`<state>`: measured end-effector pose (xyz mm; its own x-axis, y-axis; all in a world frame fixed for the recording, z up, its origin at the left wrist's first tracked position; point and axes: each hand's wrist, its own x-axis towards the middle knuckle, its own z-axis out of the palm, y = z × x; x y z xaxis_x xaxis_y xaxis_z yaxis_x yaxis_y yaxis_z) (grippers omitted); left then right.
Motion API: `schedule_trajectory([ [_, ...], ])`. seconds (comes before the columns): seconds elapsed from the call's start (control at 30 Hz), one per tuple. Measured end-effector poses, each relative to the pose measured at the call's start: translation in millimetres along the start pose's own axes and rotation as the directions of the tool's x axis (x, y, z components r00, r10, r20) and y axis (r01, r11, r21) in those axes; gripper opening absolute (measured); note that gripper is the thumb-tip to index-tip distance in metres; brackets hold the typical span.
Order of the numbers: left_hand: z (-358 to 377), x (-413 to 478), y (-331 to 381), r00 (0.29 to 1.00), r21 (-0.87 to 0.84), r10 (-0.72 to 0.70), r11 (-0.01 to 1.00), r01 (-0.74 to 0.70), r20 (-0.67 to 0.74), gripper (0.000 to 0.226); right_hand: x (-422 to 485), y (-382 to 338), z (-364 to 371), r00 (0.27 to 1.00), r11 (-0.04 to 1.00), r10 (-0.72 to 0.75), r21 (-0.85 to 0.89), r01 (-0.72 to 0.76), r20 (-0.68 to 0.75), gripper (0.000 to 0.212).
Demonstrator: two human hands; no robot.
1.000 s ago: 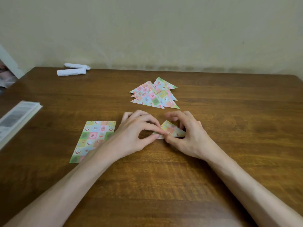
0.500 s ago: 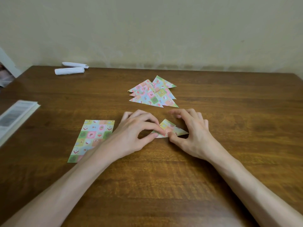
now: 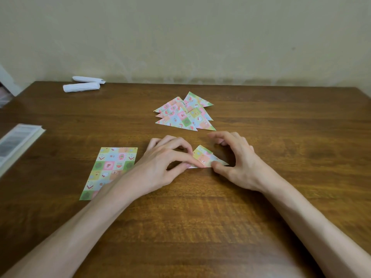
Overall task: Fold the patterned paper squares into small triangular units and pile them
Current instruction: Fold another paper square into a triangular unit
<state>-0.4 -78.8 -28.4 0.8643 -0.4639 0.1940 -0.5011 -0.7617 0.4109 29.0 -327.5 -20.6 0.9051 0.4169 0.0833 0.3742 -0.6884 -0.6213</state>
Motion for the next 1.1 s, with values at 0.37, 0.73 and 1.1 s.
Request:
schedule_trajectory([
  [0.37, 0.0, -1.4, -1.2, 1.000, -0.047, -0.002, 0.999, 0.002, -0.003, 0.028, 3.2, 18.8, -18.0, 0.992, 0.989, -0.042, 0.147, 0.024, 0.121, 0.075],
  [0.73, -0.7, -0.6, -1.7, 0.996, -0.054, -0.051, 0.997, 0.047, -0.074, 0.034, 5.4, 21.9, -27.9, 0.989, 0.970, -0.045, 0.244, 0.008, 0.143, 0.077],
  [1.1, -1.7, -3.6, 7.2, 0.937, 0.191, 0.200, 0.970, -0.149, -0.286, 0.015, 0.2, 7.2, -16.0, 0.991, 0.973, -0.136, 0.186, 0.133, 0.005, 0.039],
])
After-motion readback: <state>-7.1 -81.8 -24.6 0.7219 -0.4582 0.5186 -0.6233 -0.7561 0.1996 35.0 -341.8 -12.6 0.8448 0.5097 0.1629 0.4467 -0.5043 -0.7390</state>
